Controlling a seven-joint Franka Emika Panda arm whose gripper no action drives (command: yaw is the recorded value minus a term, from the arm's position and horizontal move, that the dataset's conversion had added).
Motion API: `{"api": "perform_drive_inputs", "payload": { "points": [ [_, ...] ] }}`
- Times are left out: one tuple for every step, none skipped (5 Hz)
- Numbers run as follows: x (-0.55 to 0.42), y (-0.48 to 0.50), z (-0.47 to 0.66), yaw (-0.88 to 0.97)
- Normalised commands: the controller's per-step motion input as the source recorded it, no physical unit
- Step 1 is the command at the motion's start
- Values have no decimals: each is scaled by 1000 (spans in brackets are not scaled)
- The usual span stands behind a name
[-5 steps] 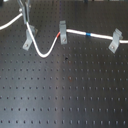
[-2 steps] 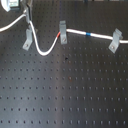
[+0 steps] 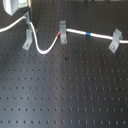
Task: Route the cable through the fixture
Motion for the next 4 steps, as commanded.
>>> {"api": "perform_drive_inputs", "payload": {
  "points": [
    [-226,166,162,-451],
    [-335,145,310,-337],
    [-291,116,300,-246],
    [-323,100,255,-111]
  ]
}}
